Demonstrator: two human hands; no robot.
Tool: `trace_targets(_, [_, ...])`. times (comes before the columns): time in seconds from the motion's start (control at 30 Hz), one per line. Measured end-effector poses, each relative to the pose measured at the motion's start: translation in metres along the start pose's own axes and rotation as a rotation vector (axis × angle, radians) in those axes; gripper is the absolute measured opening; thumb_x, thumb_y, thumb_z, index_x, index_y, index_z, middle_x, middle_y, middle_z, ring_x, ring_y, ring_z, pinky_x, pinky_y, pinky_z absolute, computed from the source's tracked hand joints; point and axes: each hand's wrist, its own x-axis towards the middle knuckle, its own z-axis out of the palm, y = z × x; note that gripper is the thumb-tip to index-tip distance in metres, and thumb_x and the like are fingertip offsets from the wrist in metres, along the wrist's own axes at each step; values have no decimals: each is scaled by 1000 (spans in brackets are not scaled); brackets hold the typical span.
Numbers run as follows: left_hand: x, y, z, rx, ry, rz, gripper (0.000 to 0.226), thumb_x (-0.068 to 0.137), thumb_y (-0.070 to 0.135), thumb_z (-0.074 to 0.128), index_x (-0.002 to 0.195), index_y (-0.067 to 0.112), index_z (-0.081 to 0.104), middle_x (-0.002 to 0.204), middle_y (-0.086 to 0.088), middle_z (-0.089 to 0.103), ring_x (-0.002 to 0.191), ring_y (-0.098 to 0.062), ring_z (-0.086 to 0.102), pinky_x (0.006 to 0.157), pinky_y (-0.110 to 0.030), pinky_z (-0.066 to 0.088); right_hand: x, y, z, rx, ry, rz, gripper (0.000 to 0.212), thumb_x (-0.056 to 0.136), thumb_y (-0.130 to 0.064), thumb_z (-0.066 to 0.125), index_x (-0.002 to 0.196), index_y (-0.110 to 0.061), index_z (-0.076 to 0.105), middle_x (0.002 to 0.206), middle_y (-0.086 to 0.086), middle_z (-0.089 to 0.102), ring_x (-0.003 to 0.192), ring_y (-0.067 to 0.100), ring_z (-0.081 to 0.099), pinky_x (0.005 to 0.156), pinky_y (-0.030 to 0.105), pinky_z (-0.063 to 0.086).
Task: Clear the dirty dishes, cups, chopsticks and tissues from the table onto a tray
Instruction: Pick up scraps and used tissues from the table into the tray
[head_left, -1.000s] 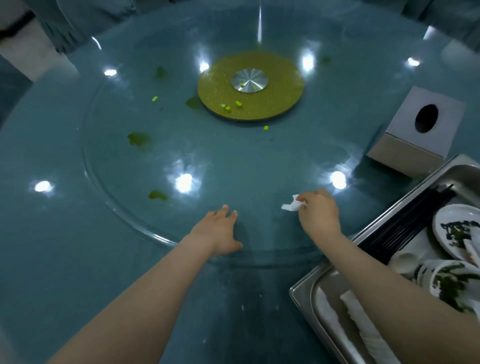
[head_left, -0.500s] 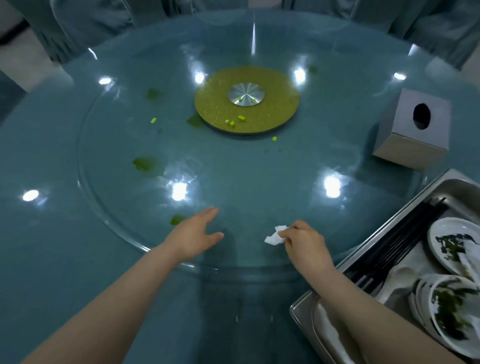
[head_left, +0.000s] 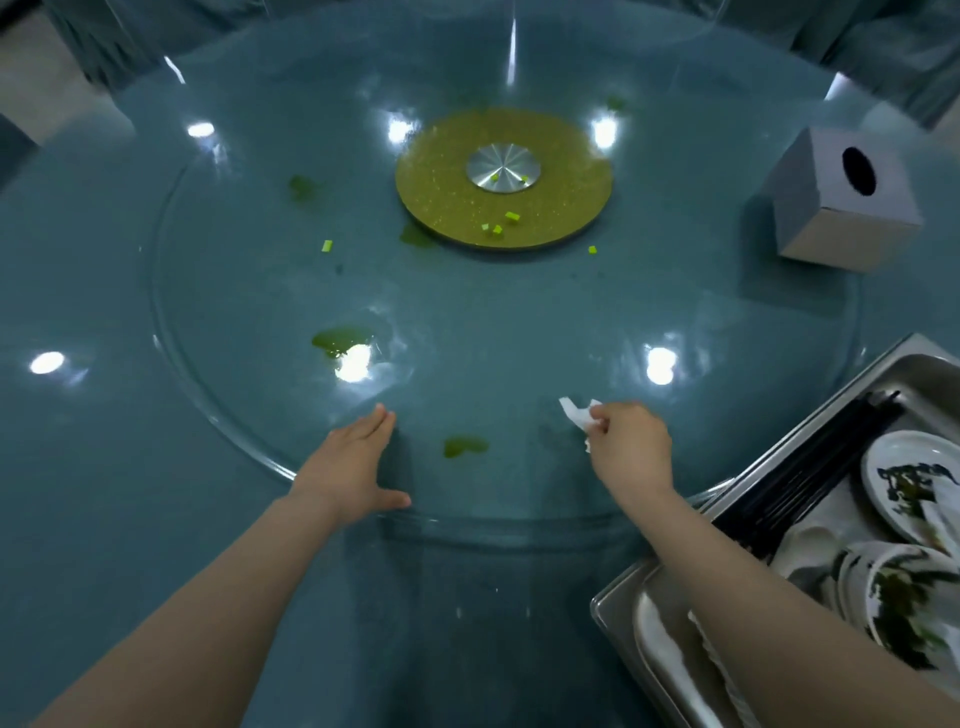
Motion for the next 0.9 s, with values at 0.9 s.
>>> trace_targets(0.9, [-2, 66, 21, 7, 22, -25, 111, 74, 56, 70, 152, 17, 0, 159, 5, -3, 142, -24, 8, 115, -41, 25, -35, -28, 13, -129, -482, -646, 36, 92, -7, 49, 119, -23, 67, 109, 4, 57, 102, 28, 58, 81, 31, 43])
